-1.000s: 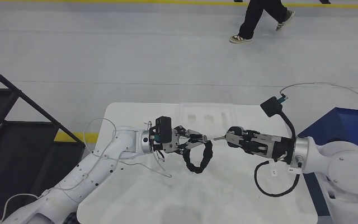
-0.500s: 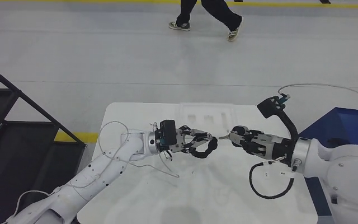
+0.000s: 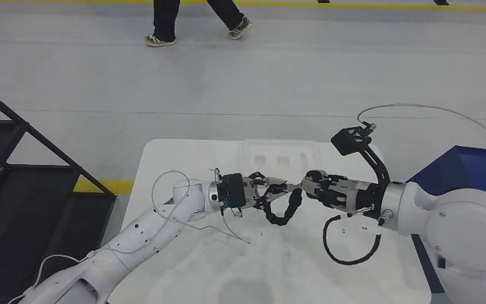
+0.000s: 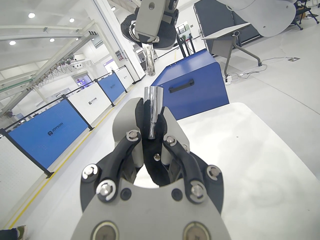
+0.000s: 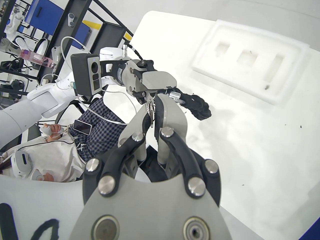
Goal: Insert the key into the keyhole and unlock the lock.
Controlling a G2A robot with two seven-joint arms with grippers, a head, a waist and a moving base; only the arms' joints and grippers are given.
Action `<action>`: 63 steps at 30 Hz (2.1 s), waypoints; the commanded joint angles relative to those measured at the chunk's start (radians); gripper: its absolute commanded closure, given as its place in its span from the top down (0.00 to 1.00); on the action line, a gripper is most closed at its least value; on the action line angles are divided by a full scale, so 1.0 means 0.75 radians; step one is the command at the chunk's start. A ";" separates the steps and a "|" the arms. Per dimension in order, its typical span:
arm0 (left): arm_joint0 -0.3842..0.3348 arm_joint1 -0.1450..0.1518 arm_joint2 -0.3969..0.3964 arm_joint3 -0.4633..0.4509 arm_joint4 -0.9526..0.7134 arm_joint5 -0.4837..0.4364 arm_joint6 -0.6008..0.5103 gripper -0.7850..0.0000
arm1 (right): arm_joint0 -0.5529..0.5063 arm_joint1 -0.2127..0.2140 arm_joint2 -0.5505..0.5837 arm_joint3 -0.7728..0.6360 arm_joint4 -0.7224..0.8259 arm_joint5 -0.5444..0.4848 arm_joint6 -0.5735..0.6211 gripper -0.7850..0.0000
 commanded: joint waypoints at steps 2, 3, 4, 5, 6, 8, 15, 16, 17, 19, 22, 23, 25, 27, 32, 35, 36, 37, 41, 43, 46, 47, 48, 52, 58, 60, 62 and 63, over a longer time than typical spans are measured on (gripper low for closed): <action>0.006 -0.012 0.000 0.025 -0.014 0.015 0.021 0.00 | 0.020 0.001 -0.022 0.000 -0.010 0.022 -0.003 0.00; 0.007 -0.015 -0.001 0.031 -0.017 0.018 0.025 0.00 | 0.025 0.001 -0.027 0.000 -0.019 0.029 -0.008 0.00; 0.008 -0.019 -0.002 0.035 -0.019 0.020 0.028 0.00 | 0.029 0.001 -0.033 0.000 -0.026 0.038 -0.015 0.00; 0.009 -0.022 -0.003 0.038 -0.020 0.022 0.031 0.00 | 0.031 0.002 -0.038 0.000 -0.033 0.047 -0.021 0.00; 0.010 -0.024 -0.005 0.041 -0.020 0.024 0.032 0.00 | 0.033 0.002 -0.043 0.000 -0.042 0.057 -0.028 0.00; 0.012 -0.029 -0.009 0.043 -0.020 0.022 0.035 0.00 | 0.034 0.003 -0.054 0.000 -0.050 0.070 -0.032 0.00; 0.032 -0.041 -0.030 0.037 -0.008 0.044 0.032 0.00 | 0.047 0.006 -0.080 0.000 -0.079 0.126 -0.036 0.00; 0.034 -0.042 -0.033 0.036 -0.005 0.047 0.032 0.00 | 0.049 0.007 -0.083 0.000 -0.081 0.132 -0.037 0.00; 0.037 -0.044 -0.036 0.036 -0.002 0.049 0.029 0.00 | 0.051 0.007 -0.085 0.000 -0.082 0.137 -0.038 0.00; 0.041 -0.047 -0.042 0.034 0.005 0.052 0.029 0.00 | 0.055 0.007 -0.083 0.000 -0.077 0.148 -0.056 0.00; 0.051 -0.052 -0.047 0.034 -0.008 0.036 0.036 0.00 | 0.055 0.007 -0.082 0.000 -0.075 0.150 -0.068 0.00; 0.052 -0.053 -0.050 0.036 -0.014 0.027 0.037 0.00 | 0.055 0.007 -0.082 0.000 -0.075 0.150 -0.068 0.00; 0.057 -0.057 -0.056 0.040 -0.031 0.016 0.037 0.00 | 0.055 0.007 -0.082 0.000 -0.075 0.150 -0.068 0.00; 0.060 -0.060 -0.063 0.043 -0.040 0.010 0.033 0.00 | 0.055 0.007 -0.082 0.000 -0.075 0.150 -0.068 0.00; 0.071 -0.066 -0.083 0.045 -0.034 0.023 0.009 0.00 | 0.051 0.006 -0.082 0.002 -0.072 0.147 -0.077 0.00; 0.079 -0.069 -0.093 0.041 -0.017 0.033 -0.001 0.00 | 0.017 0.005 -0.080 0.000 -0.051 0.118 -0.143 0.00; 0.082 -0.070 -0.095 0.040 -0.012 0.037 -0.003 0.00 | 0.009 0.005 -0.075 0.001 -0.045 0.125 -0.151 0.00; 0.084 -0.071 -0.098 0.039 -0.008 0.039 -0.003 0.00 | 0.004 0.006 -0.073 0.000 -0.049 0.134 -0.150 0.00; 0.092 -0.075 -0.108 0.033 0.023 0.056 -0.001 0.00 | 0.002 0.008 -0.073 0.000 -0.042 0.189 -0.142 0.00; 0.096 -0.076 -0.114 0.031 0.040 0.069 -0.005 0.00 | 0.006 0.008 -0.078 0.000 -0.042 0.218 -0.142 0.00; 0.104 -0.079 -0.122 0.027 0.053 0.081 -0.008 0.00 | 0.014 0.009 -0.083 0.000 -0.041 0.250 -0.146 0.00; 0.107 -0.080 -0.125 0.026 0.055 0.083 -0.007 0.00 | 0.017 0.009 -0.085 0.000 -0.038 0.256 -0.146 0.00; 0.109 -0.081 -0.127 0.026 0.057 0.082 -0.007 0.00 | 0.019 0.009 -0.087 0.000 -0.035 0.264 -0.147 0.00; 0.116 -0.085 -0.137 0.024 0.067 0.083 -0.006 0.00 | 0.017 0.010 -0.092 0.000 -0.021 0.289 -0.154 0.00; 0.127 -0.091 -0.152 0.020 0.074 0.080 -0.004 0.00 | 0.010 0.016 -0.095 0.005 -0.012 0.300 -0.164 0.00; 0.131 -0.092 -0.156 0.016 0.077 0.075 -0.004 0.00 | 0.012 0.017 -0.096 0.007 -0.010 0.302 -0.169 0.00; 0.134 -0.094 -0.158 0.013 0.085 0.071 -0.004 0.00 | 0.011 0.017 -0.096 0.008 -0.008 0.304 -0.180 0.00; 0.135 -0.095 -0.159 0.012 0.087 0.069 -0.004 0.00 | 0.010 0.018 -0.095 0.008 -0.007 0.303 -0.188 0.00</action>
